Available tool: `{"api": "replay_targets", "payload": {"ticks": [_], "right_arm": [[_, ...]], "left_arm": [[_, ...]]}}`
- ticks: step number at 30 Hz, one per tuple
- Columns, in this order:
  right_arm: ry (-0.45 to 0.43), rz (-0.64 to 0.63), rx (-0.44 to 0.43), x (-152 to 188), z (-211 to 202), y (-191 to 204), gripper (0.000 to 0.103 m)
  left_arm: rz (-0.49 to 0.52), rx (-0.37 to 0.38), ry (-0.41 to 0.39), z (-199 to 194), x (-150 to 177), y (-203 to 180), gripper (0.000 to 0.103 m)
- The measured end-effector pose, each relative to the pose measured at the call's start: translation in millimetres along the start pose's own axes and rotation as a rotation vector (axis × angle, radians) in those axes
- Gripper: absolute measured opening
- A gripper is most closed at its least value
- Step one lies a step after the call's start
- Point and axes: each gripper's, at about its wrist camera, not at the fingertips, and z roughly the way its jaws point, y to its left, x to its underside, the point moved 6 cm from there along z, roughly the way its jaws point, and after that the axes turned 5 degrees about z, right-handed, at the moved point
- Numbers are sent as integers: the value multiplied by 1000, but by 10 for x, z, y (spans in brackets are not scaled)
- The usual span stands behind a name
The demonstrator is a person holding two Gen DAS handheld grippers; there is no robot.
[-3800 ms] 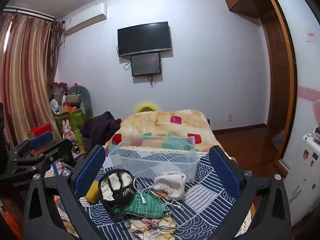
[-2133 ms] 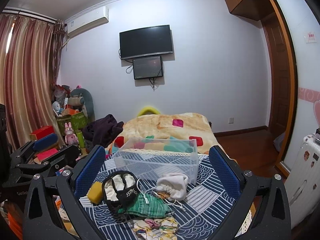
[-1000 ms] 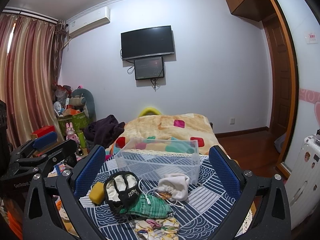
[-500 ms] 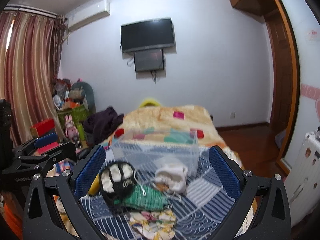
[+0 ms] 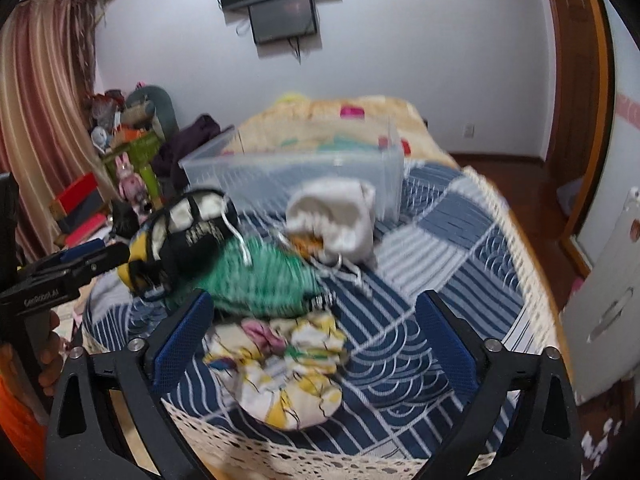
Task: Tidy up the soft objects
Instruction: 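Grasp the yellow sponge with the left tool while the right grasps the floral cloth, then drop the yellow sponge into the clear box with the left tool while the right drops the floral cloth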
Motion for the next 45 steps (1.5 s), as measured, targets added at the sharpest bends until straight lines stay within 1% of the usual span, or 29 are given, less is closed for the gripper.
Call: {"api": "replay_targets", "payload": {"ticks": [2, 3, 4, 5, 7, 8, 9, 10, 11, 14, 16, 19, 22, 25, 29, 31, 33, 35, 39, 43, 45], "right_arm": [[33, -1, -2, 77, 74, 5, 87], [57, -5, -5, 121, 116, -7, 85], [74, -7, -7, 159, 142, -10, 80], [90, -6, -10, 200, 168, -18, 75], [105, -5, -7, 246, 219, -37, 71], [91, -14, 2, 251, 193, -42, 67], [87, -18, 7, 255, 176, -50, 62], [85, -19, 12, 254, 159, -65, 48], [85, -13, 16, 248, 149, -81, 36], [78, 2, 10, 245, 101, -132, 23], [70, 3, 18, 233, 100, -144, 19], [36, 5, 40, 191, 6, -194, 18], [-13, 11, 70, 92, -93, -242, 17], [-54, 24, 80, -12, -193, -296, 17], [-122, 24, 89, -223, -360, -331, 17], [-154, 13, 96, -362, -415, -279, 17], [-192, 8, 101, -496, -455, -253, 17], [-225, 7, 92, -633, -473, -240, 17], [-278, 2, 62, -886, -457, -161, 17], [-302, -4, 51, -1054, -344, -62, 17], [-303, -2, 29, -1129, -268, -10, 17]], "left_arm": [[-5, -11, 11, 53, 19, 26, 77], [-5, -18, 13, 68, 30, 35, 70], [-4, -23, 17, 86, 40, 43, 64], [-4, -20, 23, 104, 44, 50, 61], [-12, -5, 35, 140, 57, 60, 46], [-16, 4, 43, 164, 67, 61, 42], [-21, 15, 49, 171, 68, 56, 35], [-28, 33, 51, 177, 70, 50, 33], [-29, 32, 46, 167, 67, 48, 33], [-3, 14, 22, 117, 38, 14, 32], [6, 17, 4, 63, -1, -11, 31], [25, 0, -26, -21, -66, -26, 31], [28, 7, -50, -106, -144, -31, 31], [39, 6, -86, -208, -266, -46, 31], [60, 16, -134, -301, -456, -98, 31], [67, 23, -155, -327, -577, -146, 31], [65, 49, -169, -335, -691, -186, 31], [67, 68, -184, -338, -818, -227, 31], [103, 44, -224, -336, -1027, -313, 31], [111, 69, -228, -243, -1210, -393, 31], [103, 84, -220, -172, -1280, -412, 31]]}}
